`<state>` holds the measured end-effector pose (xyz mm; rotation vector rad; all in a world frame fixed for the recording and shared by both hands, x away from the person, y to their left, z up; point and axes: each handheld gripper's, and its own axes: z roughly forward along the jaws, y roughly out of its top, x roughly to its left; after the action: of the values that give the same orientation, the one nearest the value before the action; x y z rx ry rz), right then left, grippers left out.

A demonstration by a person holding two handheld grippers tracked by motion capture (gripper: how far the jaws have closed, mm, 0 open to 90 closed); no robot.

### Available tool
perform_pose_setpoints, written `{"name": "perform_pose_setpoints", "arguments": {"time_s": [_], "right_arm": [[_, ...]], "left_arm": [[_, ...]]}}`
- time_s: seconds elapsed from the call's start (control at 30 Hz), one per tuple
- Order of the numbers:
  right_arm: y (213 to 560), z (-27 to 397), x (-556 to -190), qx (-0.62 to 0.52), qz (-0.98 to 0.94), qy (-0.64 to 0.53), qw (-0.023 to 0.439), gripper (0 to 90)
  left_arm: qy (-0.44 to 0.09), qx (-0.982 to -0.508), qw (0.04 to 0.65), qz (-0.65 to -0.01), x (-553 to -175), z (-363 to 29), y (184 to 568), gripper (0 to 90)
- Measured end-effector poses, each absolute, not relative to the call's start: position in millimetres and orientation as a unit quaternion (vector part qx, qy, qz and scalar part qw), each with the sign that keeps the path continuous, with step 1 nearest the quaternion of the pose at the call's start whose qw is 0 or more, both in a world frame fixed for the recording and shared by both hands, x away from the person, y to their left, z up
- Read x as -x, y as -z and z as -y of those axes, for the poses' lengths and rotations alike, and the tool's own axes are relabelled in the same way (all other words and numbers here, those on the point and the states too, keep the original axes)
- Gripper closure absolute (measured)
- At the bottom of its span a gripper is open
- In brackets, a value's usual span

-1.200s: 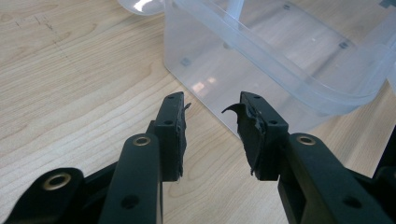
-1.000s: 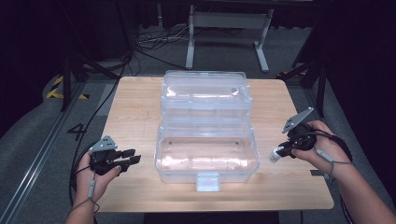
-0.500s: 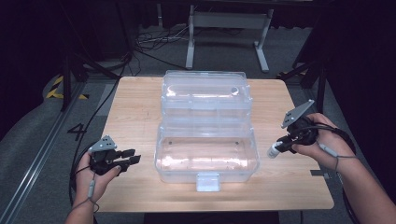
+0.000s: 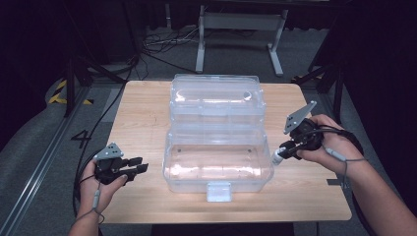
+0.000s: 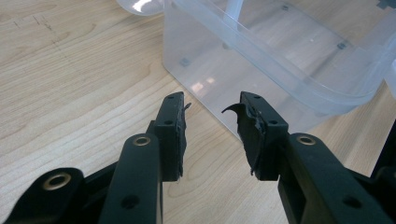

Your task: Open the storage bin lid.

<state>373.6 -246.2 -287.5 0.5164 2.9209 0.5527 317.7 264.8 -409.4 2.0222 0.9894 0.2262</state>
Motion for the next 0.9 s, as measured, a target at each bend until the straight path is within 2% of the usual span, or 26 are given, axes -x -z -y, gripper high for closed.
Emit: {"name": "perform_pose_setpoints", "arguments": {"time_s": [0.4, 0.9], "right_arm": [[284.1, 216.3, -377.1, -0.135, -0.972, -0.185, 0.055, 70.9], [287.9, 198.6, -381.2, -0.112, -0.977, -0.173, 0.046, 70.9]], "left_arm": [[-0.090, -0.809, 0.426, -0.395, -317.8, -265.4, 409.4, 62.4], [-0.089, -0.809, 0.425, -0.395, -317.6, -264.8, 409.7, 62.5]]}}
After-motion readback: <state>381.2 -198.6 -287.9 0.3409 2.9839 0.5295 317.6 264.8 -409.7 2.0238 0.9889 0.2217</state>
